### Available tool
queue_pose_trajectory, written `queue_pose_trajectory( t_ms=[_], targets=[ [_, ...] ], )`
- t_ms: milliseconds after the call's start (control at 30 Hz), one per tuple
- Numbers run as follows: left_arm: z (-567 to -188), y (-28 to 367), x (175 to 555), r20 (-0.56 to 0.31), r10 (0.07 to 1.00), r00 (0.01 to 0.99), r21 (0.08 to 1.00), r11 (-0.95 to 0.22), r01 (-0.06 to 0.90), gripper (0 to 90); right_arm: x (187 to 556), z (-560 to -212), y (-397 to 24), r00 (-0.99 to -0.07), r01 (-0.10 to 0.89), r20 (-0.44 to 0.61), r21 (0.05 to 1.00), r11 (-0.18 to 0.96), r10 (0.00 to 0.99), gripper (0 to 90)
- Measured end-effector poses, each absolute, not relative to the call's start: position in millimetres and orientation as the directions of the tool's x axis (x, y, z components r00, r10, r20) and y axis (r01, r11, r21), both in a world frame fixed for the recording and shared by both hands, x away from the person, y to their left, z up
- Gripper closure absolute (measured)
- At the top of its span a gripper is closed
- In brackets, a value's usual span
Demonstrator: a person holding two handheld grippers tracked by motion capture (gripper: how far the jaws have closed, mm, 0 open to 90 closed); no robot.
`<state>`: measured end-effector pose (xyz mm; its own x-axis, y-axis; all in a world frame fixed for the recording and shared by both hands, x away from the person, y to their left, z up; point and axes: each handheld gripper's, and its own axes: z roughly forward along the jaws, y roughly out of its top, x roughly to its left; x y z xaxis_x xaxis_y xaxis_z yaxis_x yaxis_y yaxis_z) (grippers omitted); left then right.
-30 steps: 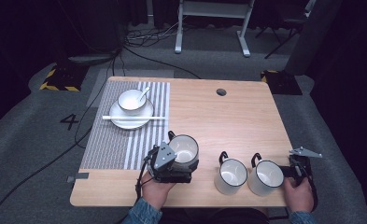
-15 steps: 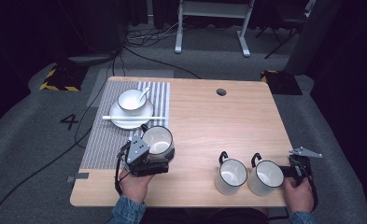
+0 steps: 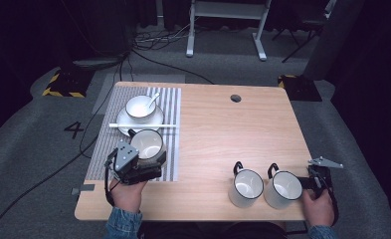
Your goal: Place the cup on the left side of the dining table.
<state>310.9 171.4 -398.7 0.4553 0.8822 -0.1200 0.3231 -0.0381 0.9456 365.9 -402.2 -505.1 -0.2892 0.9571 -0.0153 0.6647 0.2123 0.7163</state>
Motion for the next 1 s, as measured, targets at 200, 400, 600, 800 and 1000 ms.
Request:
queue_pose_trajectory(
  t_ms=[200, 400, 600, 800, 1000],
  targets=[
    [-400.8, 186.3, 310.3, -0.117, 0.911, 0.395, 0.945, -0.021, 0.328, 3.1, 365.9, -505.1, -402.3, -0.290, 0.665, -0.016, 0.716, 0.213, 0.957, 1.0],
    [-405.8, 200.3, 312.0, -0.131, 0.935, 0.331, 0.939, 0.010, 0.344, 3.1, 365.9, -505.1, -402.2, -0.289, 0.664, -0.016, 0.717, 0.213, 0.957, 1.0],
    [-410.8, 214.8, 316.3, -0.126, 0.954, 0.272, 0.934, 0.021, 0.358, 3.2, 365.9, -505.2, -402.1, -0.288, 0.664, -0.016, 0.717, 0.212, 0.957, 1.0],
    [-429.9, 223.5, 327.2, -0.141, 0.966, 0.218, 0.906, 0.037, 0.422, 3.2, 365.9, -505.1, -402.2, -0.289, 0.664, -0.016, 0.717, 0.212, 0.957, 1.0],
    [-443.9, 231.0, 336.6, -0.153, 0.972, 0.179, 0.883, 0.053, 0.466, 3.2, 365.9, -505.1, -402.2, -0.289, 0.664, -0.016, 0.717, 0.213, 0.957, 1.0]
  ],
)
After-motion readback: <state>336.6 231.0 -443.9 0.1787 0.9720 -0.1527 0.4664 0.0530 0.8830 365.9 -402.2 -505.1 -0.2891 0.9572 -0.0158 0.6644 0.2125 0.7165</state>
